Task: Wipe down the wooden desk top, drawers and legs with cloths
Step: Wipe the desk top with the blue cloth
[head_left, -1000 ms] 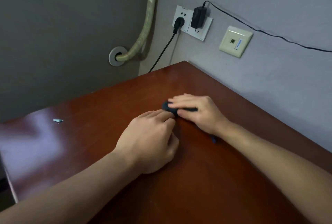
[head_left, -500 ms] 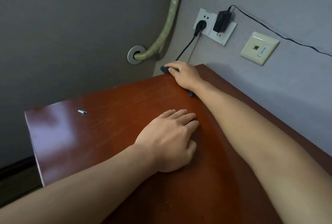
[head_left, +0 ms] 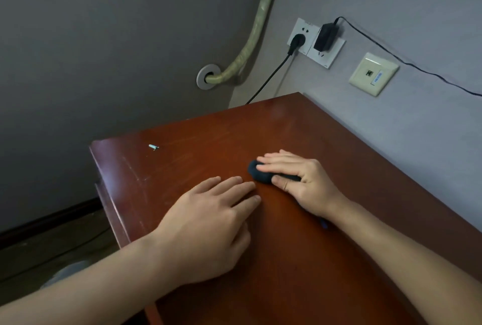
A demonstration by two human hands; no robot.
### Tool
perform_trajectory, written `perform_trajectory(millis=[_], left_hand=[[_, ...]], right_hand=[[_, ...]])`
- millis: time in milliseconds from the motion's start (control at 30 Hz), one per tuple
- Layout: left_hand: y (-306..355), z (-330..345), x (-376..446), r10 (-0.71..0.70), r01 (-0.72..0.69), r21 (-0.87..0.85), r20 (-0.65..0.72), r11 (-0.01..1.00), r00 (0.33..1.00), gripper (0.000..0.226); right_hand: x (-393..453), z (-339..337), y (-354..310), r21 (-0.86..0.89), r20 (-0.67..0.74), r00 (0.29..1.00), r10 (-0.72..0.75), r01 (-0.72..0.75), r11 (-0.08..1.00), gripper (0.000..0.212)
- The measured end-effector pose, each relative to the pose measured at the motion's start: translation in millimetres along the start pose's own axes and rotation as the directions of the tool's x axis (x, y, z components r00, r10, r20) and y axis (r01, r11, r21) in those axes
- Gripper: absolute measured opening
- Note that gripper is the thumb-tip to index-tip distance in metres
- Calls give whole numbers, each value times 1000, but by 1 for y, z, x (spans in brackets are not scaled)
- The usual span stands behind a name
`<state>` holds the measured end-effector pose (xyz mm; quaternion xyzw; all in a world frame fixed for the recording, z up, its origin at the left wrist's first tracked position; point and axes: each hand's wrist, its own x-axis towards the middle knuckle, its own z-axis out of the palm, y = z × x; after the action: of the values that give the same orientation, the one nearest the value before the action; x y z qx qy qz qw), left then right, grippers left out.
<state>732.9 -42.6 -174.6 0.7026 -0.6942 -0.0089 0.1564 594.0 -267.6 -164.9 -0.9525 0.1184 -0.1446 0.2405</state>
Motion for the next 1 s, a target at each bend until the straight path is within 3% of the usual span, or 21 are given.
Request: perform_trajectory(millis=[100,267,433,667,800,867,933,1000], left_hand=[[6,7,-14,-33,42,-67,120,997,992,70],[7,8,-10,-12,14,-22,88,1000,996,73],[3,12,-13,53,-54,-12,-41,998,998,58],[7,9,-28,189,-188,23,-207,982,960,38],[26,5,-57,190,-197,-10,-209,980,959,25],[31,5,-80,207,-223,-54,-204,973,957,29],[28,8,-102,202,-221,-70,-216,973,955,38],[22,13,-117,187,-207,-68,-231,976,955,42]], right_hand=[[31,5,12,-61,-26,1000,-9,7,998,37],[128,9,36,-190,-133,987,92,-116,975,34],[176,20,24,-149,-89,980,178,-190,971,34],[54,36,-39,-78,-51,999,-2,-2,997,37],[-47,35,-76,-127,27,997,-74,76,989,39],[-80,28,-78,-179,23,993,-120,122,976,38],[-86,18,-63,-286,-41,993,-108,91,954,37],[-73,10,-34,-384,-181,983,6,-76,920,37]])
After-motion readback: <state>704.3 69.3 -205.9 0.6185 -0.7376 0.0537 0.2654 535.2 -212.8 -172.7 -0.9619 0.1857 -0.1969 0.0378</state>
